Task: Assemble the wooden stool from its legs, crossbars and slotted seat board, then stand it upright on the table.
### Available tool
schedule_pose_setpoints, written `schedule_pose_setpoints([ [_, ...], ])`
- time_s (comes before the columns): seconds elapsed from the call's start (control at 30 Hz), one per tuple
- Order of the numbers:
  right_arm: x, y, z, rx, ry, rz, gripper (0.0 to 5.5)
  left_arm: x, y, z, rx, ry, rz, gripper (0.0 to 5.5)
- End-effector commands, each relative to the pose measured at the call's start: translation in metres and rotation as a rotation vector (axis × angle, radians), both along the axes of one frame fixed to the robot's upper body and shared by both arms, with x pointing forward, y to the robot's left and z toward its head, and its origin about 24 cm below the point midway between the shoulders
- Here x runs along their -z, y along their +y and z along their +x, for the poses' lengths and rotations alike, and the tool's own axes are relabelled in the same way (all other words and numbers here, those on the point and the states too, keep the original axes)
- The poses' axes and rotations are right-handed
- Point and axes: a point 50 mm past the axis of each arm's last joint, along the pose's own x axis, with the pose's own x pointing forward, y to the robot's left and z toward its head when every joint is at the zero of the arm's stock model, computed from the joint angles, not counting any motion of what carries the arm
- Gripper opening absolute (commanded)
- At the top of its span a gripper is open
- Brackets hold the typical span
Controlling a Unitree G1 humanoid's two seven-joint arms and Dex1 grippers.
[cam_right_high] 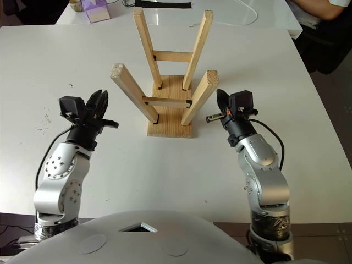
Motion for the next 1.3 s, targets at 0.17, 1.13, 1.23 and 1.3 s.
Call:
schedule_pose_setpoints([
  [0.17, -0.012, 0.025, -0.003, -0.166, -0.01, 0.021, 0.0, -0.017, -0.018, 0.011, 0.163, -0.066, 0.011, 0.01],
  [1.13, -0.149, -0.005, 0.03, -0.665, -0.318, 0.279, 0.0, -0.148, 0.038, 0.034, 0.351, -0.322, -0.287, 0.01],
  [1.23, -0.161, 0.014, 0.033, -0.741, -0.314, 0.264, 0.0, -0.166, 0.013, 0.036, 0.474, -0.307, -0.364, 0.01],
  [1.3, -0.15, 0.022, 0.038, -0.744, -0.252, 0.2, 0.0, -0.167, -0.002, 0.037, 0.541, -0.242, -0.421, 0.01],
])
